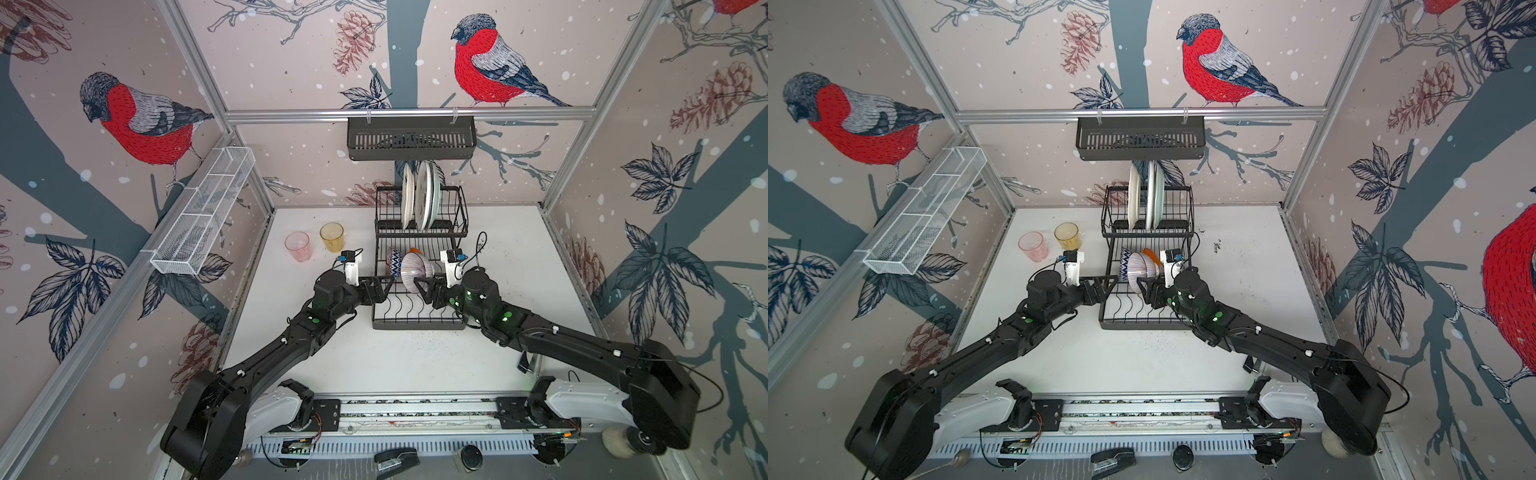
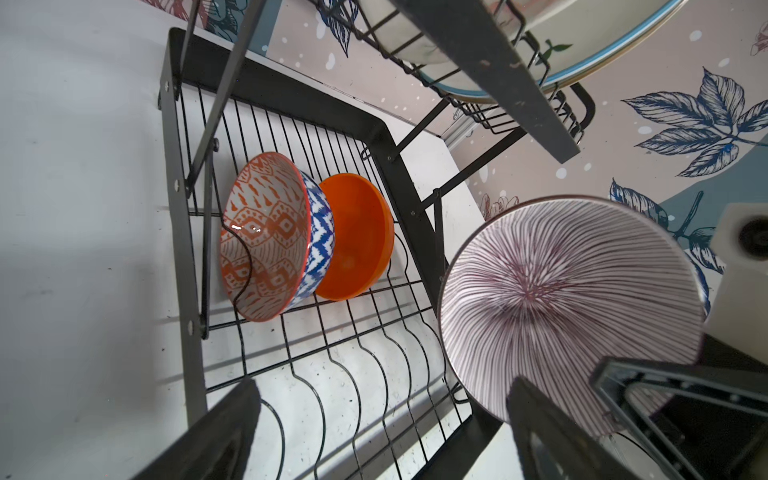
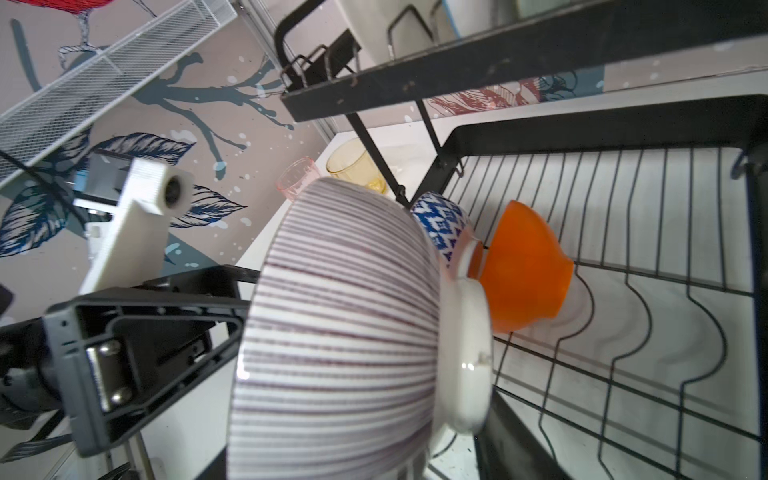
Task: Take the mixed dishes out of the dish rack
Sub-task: 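Pull the striped bowl toward the left gripper while the left gripper grasps its rim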
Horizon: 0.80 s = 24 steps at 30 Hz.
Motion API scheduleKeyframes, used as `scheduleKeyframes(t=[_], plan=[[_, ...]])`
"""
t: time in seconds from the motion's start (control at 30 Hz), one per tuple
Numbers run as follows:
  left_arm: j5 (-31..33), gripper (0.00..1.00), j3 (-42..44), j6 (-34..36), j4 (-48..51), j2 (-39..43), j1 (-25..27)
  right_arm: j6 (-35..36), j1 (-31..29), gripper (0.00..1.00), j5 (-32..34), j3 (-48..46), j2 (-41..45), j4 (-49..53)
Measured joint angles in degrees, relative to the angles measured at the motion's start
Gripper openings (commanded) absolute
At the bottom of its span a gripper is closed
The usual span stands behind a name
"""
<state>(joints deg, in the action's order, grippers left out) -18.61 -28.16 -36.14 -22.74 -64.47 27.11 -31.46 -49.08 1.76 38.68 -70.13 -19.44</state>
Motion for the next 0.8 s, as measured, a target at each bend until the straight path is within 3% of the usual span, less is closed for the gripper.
scheduleKeyframes(t=[0.47,0.8], plan=[[-4.5,0.74,1.9,-4.5,-8.1,-2.6,0.2,0.0,-3.4,0.5,-1.5,1.6,-3.4,-3.5],[-8.3,0.52,2.3,-8.8,-13.0,-6.8,0.3,-1.5,-5.5,0.5,-1.7,1.9,-5.1,-6.0]])
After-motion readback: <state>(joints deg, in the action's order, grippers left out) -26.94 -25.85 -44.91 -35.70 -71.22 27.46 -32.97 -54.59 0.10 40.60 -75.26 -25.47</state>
